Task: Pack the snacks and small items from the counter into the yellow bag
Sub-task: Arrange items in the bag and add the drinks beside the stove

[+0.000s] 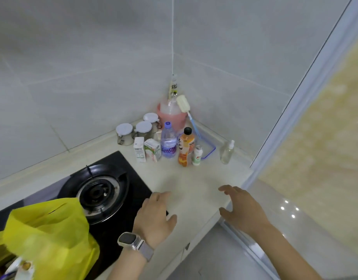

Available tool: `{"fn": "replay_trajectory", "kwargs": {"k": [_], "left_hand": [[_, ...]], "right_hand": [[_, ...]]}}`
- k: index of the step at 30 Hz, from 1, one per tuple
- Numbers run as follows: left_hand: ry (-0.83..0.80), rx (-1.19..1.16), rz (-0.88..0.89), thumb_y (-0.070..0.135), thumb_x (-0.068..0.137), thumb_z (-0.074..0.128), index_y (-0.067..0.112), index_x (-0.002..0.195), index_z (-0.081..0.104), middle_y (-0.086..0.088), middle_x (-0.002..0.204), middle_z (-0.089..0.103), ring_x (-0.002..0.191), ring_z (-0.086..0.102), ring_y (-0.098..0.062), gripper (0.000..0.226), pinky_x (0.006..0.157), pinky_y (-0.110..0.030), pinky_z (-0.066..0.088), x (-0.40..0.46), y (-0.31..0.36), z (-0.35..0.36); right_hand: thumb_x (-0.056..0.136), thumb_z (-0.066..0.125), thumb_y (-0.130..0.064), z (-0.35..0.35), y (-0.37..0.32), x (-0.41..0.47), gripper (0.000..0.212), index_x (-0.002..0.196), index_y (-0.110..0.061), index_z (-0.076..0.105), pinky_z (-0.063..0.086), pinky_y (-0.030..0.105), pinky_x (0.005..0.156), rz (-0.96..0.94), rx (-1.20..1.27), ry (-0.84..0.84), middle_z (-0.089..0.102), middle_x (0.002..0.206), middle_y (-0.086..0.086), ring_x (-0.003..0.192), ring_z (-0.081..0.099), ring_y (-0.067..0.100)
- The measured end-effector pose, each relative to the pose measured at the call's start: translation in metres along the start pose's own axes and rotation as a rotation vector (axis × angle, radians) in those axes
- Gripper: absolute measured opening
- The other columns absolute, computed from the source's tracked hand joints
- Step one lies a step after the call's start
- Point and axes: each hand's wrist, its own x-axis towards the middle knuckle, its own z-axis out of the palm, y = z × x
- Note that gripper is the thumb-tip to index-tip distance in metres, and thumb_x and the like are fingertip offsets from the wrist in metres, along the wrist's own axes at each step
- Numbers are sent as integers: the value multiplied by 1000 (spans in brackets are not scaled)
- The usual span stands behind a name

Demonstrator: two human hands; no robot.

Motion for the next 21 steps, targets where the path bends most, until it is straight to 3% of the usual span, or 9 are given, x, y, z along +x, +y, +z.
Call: {"fn": "replay_trajectory", "kwargs": {"k": [9, 17, 21], "left_hand": [[-119, 57, -14, 39, 84, 52, 26, 140, 30, 1, 136, 41, 125, 42, -21, 62, 103, -35, 40, 69, 15, 25], [-134, 18, -56, 39, 83, 55, 26, 138, 35, 2, 132, 45, 120, 46, -19, 60, 100, -35, 43, 134, -7, 22], [-139, -28, -69, 37, 83, 55, 27, 136, 36, 3, 130, 46, 120, 47, -18, 58, 99, -36, 43, 159, -15, 19]], "right_hand": [[85, 58, -33, 11, 41, 49, 52, 134, -32, 40, 50, 30, 88, 89, 71, -63, 54, 126, -9, 116, 51, 15], [83, 59, -32, 21, 31, 119, 53, 133, -34, 40, 49, 29, 86, 119, 79, -98, 54, 125, -10, 116, 52, 13], [81, 63, -31, 29, 23, 154, 58, 134, -32, 40, 50, 29, 87, 144, 170, -103, 56, 123, -7, 105, 57, 13]]}}
